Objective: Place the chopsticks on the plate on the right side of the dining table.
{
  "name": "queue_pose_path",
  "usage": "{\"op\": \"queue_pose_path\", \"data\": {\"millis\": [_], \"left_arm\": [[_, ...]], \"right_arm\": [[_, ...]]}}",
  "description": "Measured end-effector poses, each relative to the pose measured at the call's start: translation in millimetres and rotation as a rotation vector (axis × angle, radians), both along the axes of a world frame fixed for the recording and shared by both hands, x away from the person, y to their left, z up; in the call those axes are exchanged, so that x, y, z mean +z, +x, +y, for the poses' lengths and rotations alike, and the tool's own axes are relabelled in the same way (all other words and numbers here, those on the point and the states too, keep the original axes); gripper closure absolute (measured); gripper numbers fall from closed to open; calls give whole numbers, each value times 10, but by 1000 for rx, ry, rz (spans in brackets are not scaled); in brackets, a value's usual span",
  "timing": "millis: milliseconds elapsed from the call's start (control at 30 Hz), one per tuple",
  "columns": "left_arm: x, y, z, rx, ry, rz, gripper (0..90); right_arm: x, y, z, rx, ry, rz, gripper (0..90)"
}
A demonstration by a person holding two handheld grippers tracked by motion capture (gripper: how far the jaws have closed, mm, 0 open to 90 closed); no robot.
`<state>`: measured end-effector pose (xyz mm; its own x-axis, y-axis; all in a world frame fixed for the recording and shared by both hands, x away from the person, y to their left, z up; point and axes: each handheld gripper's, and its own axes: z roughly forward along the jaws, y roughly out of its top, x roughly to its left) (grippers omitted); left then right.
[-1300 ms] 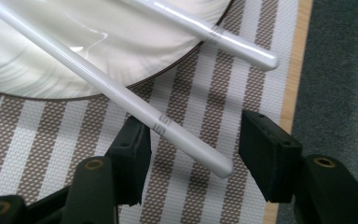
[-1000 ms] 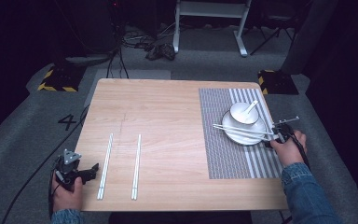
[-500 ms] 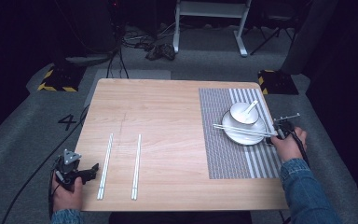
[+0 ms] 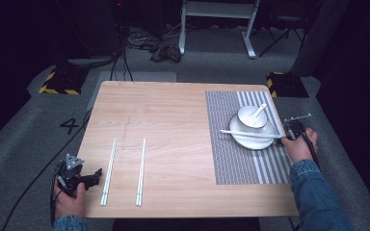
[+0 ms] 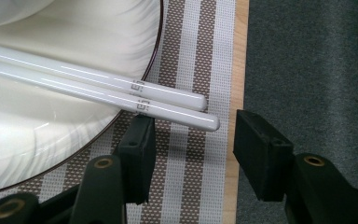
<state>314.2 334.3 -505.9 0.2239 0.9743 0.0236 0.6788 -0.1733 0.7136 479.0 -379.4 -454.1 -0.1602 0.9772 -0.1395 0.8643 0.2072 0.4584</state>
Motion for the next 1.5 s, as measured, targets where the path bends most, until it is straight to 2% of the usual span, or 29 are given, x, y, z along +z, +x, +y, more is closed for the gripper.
{"op": "queue_pose_path", "data": {"millis": [567, 700, 800, 1000, 1100, 1267, 1500], "left_arm": [[0, 1, 1, 0, -1, 0, 90], [0, 0, 0, 0, -1, 1, 91], [0, 1, 1, 1, -2, 1, 91], [0, 1, 1, 1, -2, 1, 91], [0, 2, 3, 0, -5, 2, 91], [0, 4, 4, 0, -5, 2, 90], [0, -2, -3, 2, 0, -1, 91]], "right_arm": [[61, 12, 64, 35, -3, -11, 495], [79, 3, 57, 25, 2, -11, 485], [136, -28, 15, 20, -4, -17, 484], [350, -121, -10, 18, 10, -72, 480], [453, -159, 102, 37, 19, -94, 489], [605, -191, 411, 85, 29, -113, 477], [720, -177, 805, 164, 39, -117, 441]]}}
